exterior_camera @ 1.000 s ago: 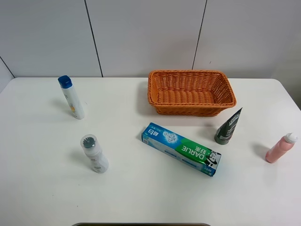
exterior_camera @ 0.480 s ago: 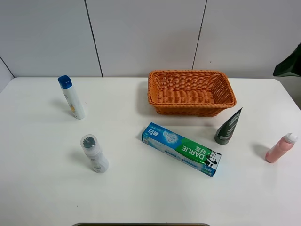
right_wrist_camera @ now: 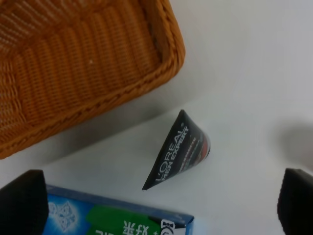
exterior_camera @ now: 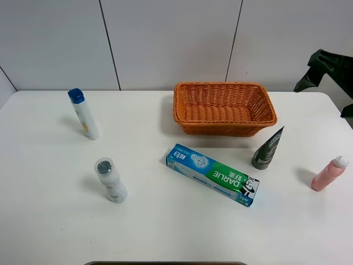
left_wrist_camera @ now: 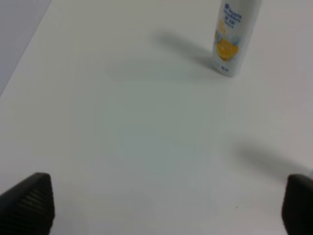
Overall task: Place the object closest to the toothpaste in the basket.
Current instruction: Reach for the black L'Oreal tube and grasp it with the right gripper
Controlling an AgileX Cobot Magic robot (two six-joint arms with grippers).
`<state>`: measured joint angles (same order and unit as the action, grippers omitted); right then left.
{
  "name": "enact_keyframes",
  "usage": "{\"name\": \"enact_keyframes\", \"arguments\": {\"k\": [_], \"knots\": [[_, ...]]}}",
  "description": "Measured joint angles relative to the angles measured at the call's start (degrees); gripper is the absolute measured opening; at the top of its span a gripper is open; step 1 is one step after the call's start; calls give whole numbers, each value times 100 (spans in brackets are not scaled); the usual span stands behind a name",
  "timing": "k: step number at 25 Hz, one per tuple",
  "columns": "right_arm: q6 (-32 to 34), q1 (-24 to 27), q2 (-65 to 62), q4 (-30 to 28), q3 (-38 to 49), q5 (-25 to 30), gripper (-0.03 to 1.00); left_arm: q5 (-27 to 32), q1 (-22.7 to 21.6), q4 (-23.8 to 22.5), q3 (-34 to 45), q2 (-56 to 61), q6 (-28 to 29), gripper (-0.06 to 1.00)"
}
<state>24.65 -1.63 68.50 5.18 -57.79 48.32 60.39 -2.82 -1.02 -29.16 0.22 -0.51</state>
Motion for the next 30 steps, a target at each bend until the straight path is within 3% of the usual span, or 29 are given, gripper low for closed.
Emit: {"name": "enact_keyframes", "arguments": {"k": [11,23,30], "knots": [[1160,-573,1095,-36,-15,-257,97,0,0,0,0,0,0,94],[2051,-611,1389,-518,-15,-147,97,0,0,0,0,0,0,94],[2130,-607,1814,-442,-15,-167,97,0,0,0,0,0,0,94]]}}
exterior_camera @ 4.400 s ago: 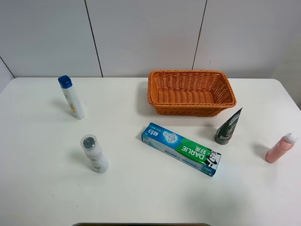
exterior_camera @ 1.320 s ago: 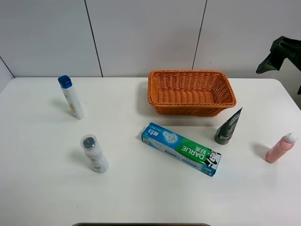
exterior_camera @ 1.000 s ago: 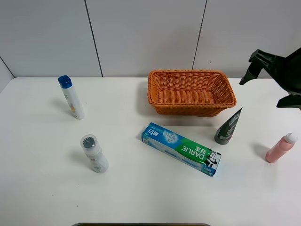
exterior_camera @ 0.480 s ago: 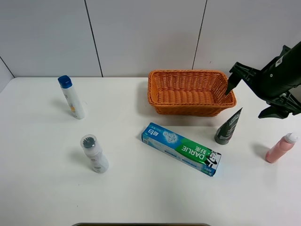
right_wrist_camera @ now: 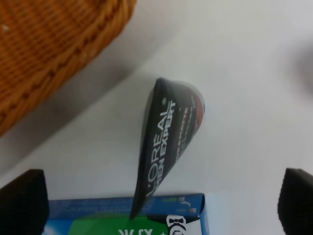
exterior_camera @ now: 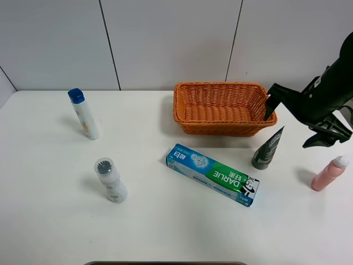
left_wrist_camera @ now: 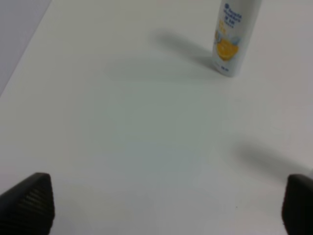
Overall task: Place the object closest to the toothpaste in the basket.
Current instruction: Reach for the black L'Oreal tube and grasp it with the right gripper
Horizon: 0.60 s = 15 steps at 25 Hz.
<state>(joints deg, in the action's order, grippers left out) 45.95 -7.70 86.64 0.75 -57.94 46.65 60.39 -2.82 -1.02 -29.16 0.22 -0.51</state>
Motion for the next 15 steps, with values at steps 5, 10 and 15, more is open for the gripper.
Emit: {"name": "enact_keyframes", "arguments": {"k": [5,10,15], "knots": [[-62,-17,457,76,0,-59,97,0,0,0,0,0,0,94],[-122,-17,728,76,0,-165,97,0,0,0,0,0,0,94],[-234,-17,950,71,0,-303,97,0,0,0,0,0,0,94]]}}
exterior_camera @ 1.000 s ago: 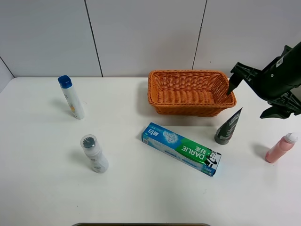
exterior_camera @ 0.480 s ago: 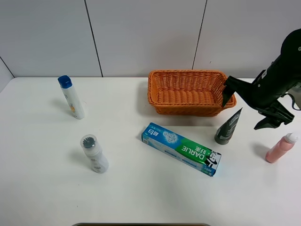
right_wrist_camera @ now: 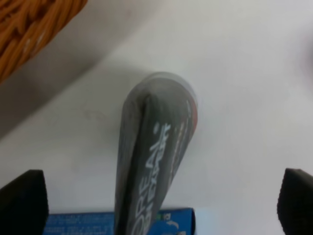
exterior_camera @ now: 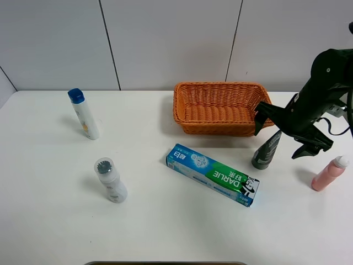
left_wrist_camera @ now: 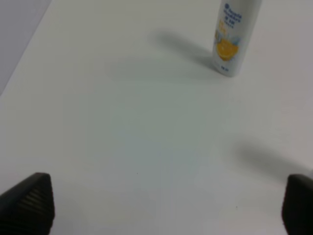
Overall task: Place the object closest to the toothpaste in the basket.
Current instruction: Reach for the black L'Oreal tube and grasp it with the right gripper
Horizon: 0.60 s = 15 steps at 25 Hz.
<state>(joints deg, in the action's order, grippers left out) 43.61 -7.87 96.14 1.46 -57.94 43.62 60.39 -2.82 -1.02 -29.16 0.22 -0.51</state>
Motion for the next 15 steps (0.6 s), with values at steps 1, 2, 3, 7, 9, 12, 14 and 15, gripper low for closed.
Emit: {"name": "enact_keyframes", "arguments": {"k": [1,2,3,7,9,12,14,15], "knots": [[-5,0,51,0,0,-6,97,0,0,0,0,0,0,94],[-12,0,98,-12,0,-6,97,0,0,0,0,0,0,94],[-19,0,165,-12,0,-11,97,0,0,0,0,0,0,94],[-40,0,406,-40,0,-111,97,0,0,0,0,0,0,94],[-40,0,515,-40,0,-199,97,0,0,0,0,0,0,94],[-45,0,694,-84,0,-292,97,0,0,0,0,0,0,94],[-51,0,797,-84,0,-358,97,0,0,0,0,0,0,94],[-57,0,828,-84,0,-388,97,0,0,0,0,0,0,94]]}}
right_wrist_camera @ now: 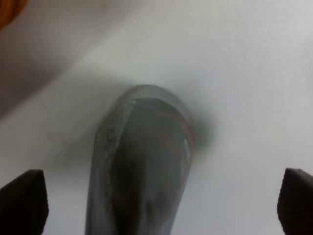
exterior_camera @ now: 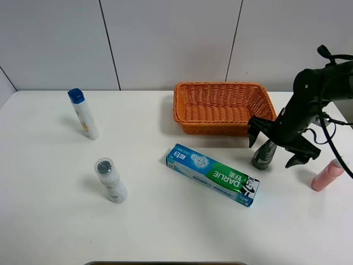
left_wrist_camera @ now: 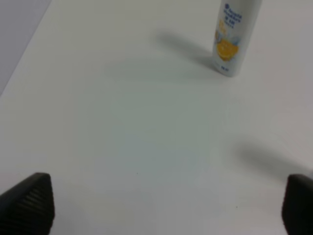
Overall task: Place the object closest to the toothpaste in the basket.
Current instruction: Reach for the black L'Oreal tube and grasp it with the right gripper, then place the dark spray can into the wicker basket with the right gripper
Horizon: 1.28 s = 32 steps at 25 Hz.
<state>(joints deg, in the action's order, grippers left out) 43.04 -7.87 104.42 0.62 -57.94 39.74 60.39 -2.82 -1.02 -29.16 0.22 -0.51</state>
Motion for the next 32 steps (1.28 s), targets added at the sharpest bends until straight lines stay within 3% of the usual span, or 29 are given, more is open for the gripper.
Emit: {"name": "enact_keyframes", "arguments": {"k": [9,14,15,21,32], "knots": [[-6,0,19,0,0,-80,92,0,0,0,0,0,0,94],[-6,0,15,0,0,-80,70,0,0,0,0,0,0,94],[-6,0,15,0,0,-80,70,0,0,0,0,0,0,94],[-6,0,15,0,0,-71,36,0,0,0,0,0,0,94],[-6,0,15,0,0,-66,36,0,0,0,0,0,0,94]]}}
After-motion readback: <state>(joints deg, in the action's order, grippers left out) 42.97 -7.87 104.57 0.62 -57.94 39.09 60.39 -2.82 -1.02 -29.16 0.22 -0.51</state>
